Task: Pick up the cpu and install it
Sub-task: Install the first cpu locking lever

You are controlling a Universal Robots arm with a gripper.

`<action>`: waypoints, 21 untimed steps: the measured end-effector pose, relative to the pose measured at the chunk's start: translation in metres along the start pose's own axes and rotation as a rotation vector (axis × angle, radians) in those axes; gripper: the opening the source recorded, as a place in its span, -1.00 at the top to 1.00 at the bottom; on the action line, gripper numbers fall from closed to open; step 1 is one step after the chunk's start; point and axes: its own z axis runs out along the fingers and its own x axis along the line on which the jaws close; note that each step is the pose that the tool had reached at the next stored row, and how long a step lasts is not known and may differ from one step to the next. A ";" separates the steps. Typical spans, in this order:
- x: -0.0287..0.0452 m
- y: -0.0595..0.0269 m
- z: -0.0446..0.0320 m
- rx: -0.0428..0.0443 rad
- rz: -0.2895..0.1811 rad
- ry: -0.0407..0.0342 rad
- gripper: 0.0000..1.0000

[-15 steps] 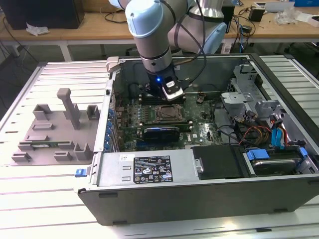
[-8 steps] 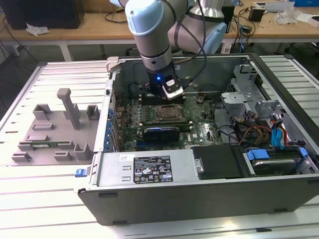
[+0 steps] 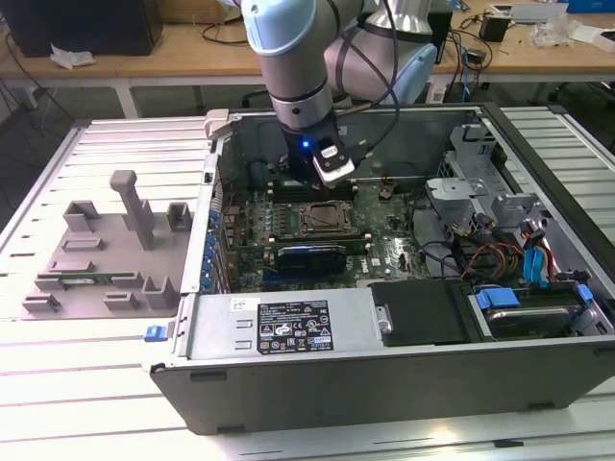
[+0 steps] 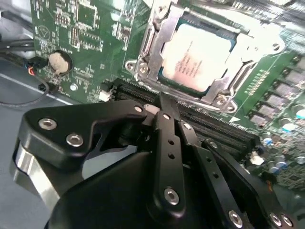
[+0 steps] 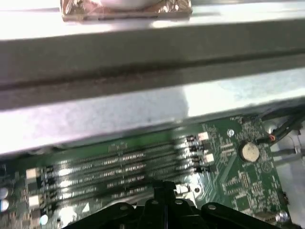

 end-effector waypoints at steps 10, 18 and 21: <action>-0.0012 -0.0006 -0.0012 0.2162 -0.038 0.0219 0.79; -0.0102 0.0026 -0.0100 0.2401 -0.042 0.0320 0.79; -0.0130 0.0043 -0.0179 0.2402 -0.042 0.0326 0.79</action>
